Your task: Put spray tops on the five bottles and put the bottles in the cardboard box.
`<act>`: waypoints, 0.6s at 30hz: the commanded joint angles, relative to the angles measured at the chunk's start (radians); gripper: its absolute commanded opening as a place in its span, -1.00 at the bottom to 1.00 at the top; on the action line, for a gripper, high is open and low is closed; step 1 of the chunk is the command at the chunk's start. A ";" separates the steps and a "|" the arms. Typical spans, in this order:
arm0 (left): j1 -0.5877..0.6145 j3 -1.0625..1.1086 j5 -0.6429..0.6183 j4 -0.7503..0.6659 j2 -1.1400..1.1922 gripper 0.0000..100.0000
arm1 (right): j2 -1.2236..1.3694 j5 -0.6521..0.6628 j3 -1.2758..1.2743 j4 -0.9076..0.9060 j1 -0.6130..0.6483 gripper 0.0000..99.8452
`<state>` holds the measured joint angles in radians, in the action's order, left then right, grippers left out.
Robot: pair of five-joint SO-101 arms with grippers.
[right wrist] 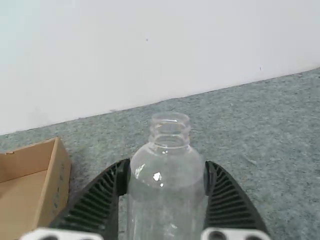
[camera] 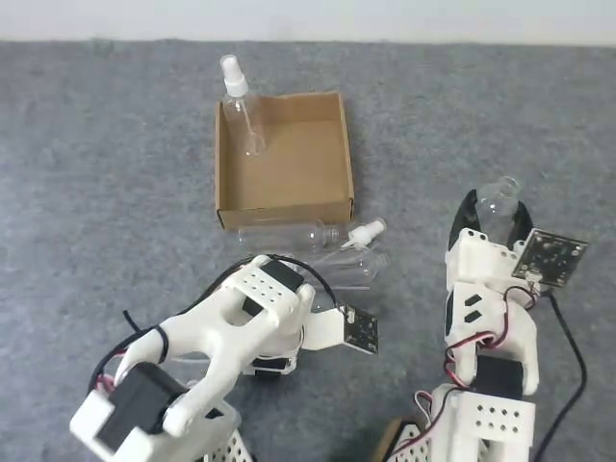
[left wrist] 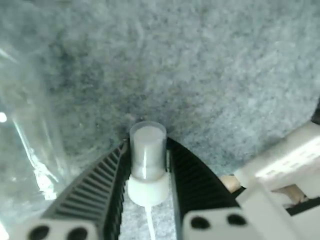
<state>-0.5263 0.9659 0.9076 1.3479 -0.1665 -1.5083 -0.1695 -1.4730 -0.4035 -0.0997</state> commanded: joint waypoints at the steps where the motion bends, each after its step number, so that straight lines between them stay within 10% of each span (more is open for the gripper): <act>1: 0.002 -0.022 -0.015 0.064 -0.006 -0.93 | -0.013 -0.009 0.029 0.016 0.016 -0.80; 18: 0.008 -0.252 -0.120 0.299 -0.008 -0.97 | -0.013 -0.009 0.018 0.021 0.033 -0.80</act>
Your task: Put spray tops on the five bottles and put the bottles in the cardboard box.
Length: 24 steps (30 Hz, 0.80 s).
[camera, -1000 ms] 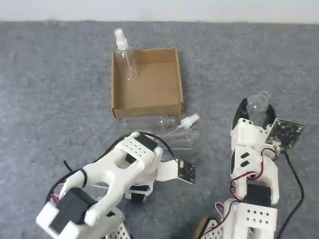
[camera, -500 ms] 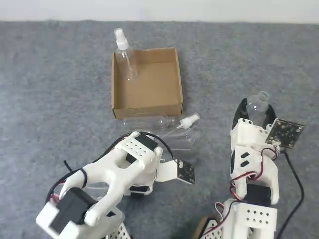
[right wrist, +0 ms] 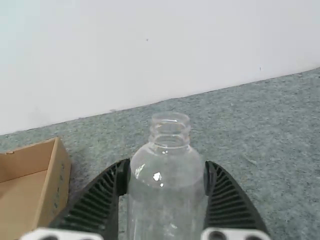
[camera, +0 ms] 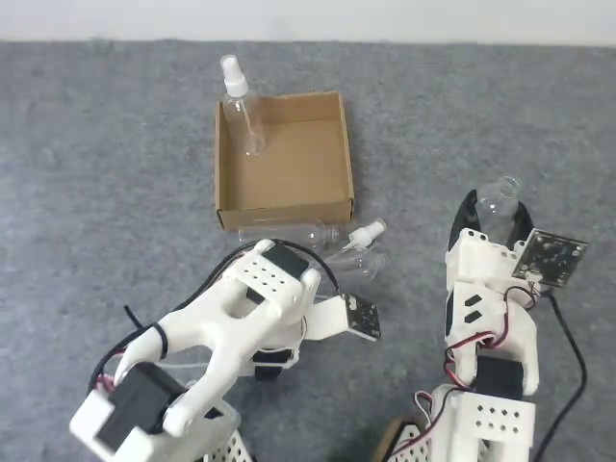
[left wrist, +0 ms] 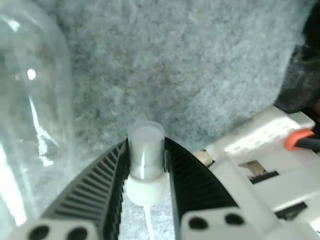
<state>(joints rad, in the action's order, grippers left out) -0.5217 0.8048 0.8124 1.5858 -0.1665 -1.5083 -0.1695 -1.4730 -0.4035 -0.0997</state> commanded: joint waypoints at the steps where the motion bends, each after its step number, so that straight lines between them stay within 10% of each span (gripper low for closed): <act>1: 0.003 -0.113 -0.038 0.074 -0.008 -0.97 | -0.013 -0.009 0.018 0.019 0.039 -0.80; 24: -0.005 -0.291 -0.279 0.167 -0.241 -0.97 | -0.013 -0.009 0.014 0.021 0.044 -0.80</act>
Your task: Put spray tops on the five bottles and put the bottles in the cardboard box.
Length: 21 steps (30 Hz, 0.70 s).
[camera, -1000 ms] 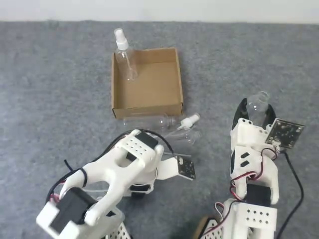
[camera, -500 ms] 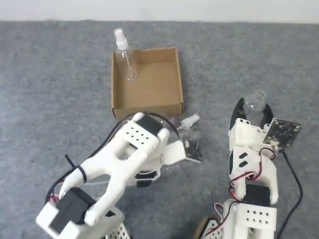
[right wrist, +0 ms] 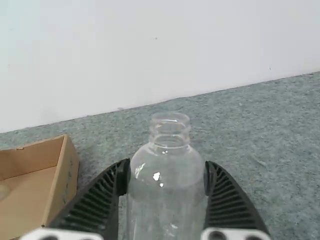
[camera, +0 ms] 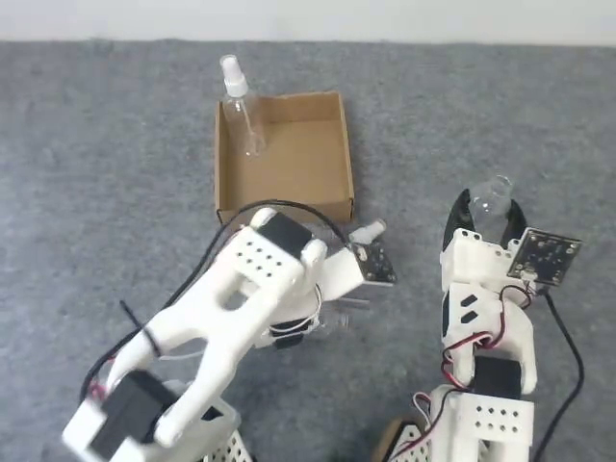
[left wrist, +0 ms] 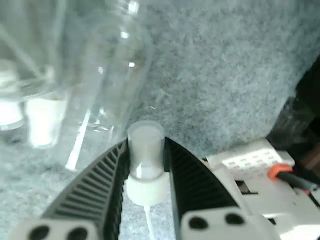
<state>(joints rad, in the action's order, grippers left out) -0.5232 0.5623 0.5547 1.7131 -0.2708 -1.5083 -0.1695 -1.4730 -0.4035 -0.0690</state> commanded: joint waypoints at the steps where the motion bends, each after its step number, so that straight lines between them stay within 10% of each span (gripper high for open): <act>1: 0.000 -0.048 -0.023 0.040 -0.167 -0.97 | -0.013 -0.009 0.014 0.021 0.013 -0.80; 21: 0.005 -0.119 -0.150 0.029 -0.477 -0.97 | -0.021 -0.008 -0.014 0.021 0.120 -0.80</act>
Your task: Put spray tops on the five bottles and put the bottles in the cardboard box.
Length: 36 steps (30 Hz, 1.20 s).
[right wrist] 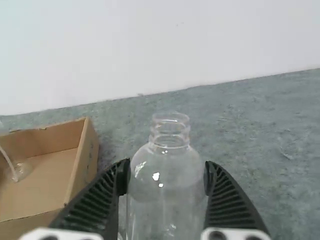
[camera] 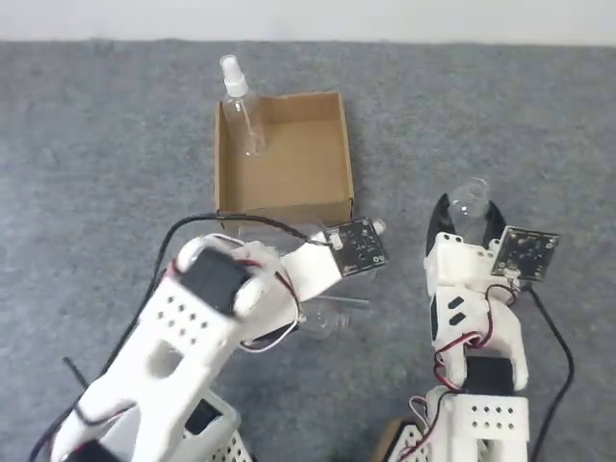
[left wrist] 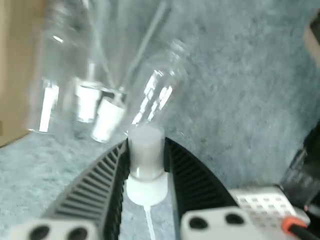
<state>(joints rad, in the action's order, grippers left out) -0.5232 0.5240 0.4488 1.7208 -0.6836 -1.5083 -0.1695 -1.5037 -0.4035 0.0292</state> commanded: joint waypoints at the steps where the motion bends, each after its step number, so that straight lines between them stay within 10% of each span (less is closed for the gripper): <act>1: 0.005 -0.090 -0.066 0.011 -0.074 -0.97 | -0.019 -0.008 0.017 0.018 0.030 -0.80; 36: 0.180 -0.093 -0.371 -0.344 -0.568 -0.97 | -0.024 0.135 -0.012 0.010 0.222 -0.80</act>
<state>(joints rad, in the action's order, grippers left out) -0.3483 0.4718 0.1189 1.4339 -1.2144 -1.5083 -0.0514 -1.5313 -0.4035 0.2378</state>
